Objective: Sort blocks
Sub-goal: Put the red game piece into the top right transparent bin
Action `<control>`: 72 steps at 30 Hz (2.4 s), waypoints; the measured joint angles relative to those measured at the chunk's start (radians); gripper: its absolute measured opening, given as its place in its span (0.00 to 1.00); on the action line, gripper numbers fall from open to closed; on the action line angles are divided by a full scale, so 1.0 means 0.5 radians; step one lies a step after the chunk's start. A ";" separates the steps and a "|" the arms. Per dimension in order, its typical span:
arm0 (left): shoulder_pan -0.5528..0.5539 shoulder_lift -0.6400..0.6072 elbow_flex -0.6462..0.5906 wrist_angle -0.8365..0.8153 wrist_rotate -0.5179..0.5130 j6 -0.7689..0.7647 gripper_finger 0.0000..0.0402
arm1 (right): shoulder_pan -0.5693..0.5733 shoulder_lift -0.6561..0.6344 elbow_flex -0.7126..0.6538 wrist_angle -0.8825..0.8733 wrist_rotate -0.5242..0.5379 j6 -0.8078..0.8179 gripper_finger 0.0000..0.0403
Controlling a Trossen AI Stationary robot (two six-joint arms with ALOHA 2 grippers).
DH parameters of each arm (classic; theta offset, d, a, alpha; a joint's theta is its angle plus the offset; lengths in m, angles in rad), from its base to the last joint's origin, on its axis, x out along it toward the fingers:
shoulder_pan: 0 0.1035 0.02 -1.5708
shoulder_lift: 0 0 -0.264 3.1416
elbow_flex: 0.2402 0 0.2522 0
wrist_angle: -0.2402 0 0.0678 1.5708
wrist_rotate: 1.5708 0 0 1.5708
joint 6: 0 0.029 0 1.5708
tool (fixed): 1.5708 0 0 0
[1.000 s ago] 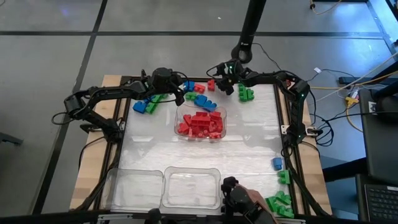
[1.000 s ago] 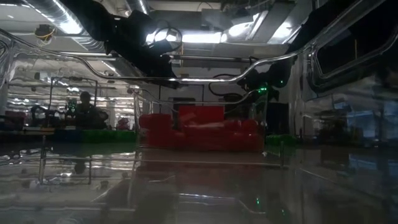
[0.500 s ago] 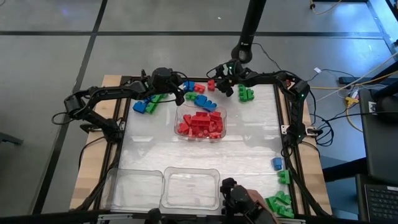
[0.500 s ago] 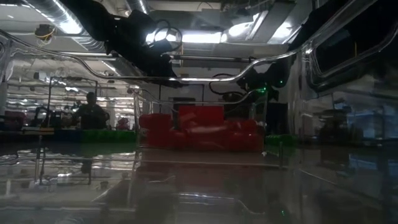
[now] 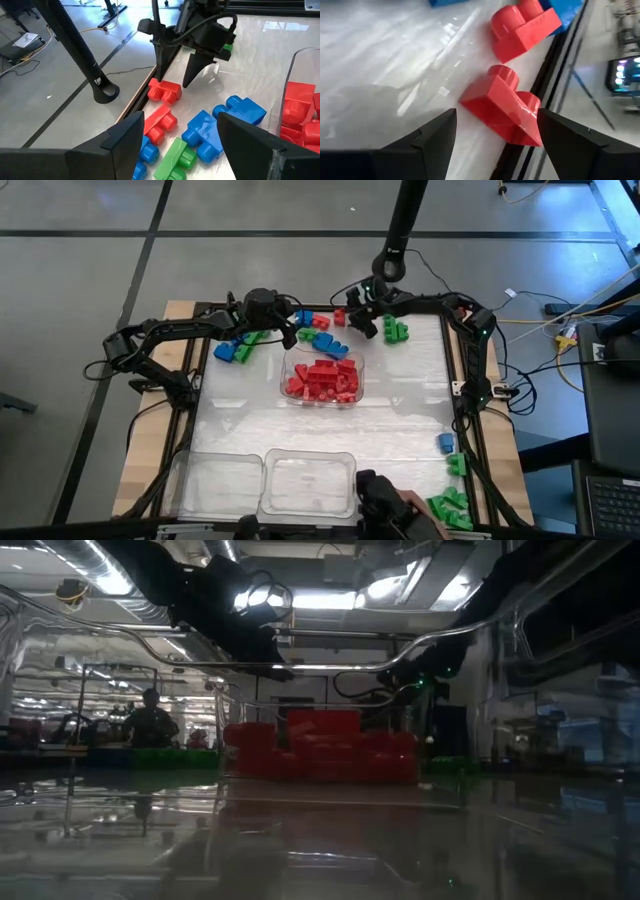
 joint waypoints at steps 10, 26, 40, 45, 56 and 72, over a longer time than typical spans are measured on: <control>0.000 0.000 0.000 -0.001 0.000 0.000 0.60 | 0.002 0.008 0.067 -0.069 -0.014 0.024 0.68; 0.001 0.000 0.000 -0.002 0.000 -0.001 0.60 | 0.002 0.030 0.066 0.002 -0.055 0.376 0.68; 0.001 0.000 0.000 -0.021 0.000 0.006 0.60 | 0.000 -0.236 0.067 -0.250 0.141 0.530 0.68; 0.001 0.000 0.000 -0.018 0.001 0.015 0.60 | 0.002 -0.171 0.069 0.030 0.105 0.846 0.68; 0.001 0.000 0.000 -0.017 0.001 0.014 0.60 | 0.001 -0.008 0.068 0.010 0.076 0.887 0.68; 0.001 0.000 0.000 -0.038 0.001 0.000 0.60 | 0.000 -0.059 0.075 -0.468 0.125 0.890 0.68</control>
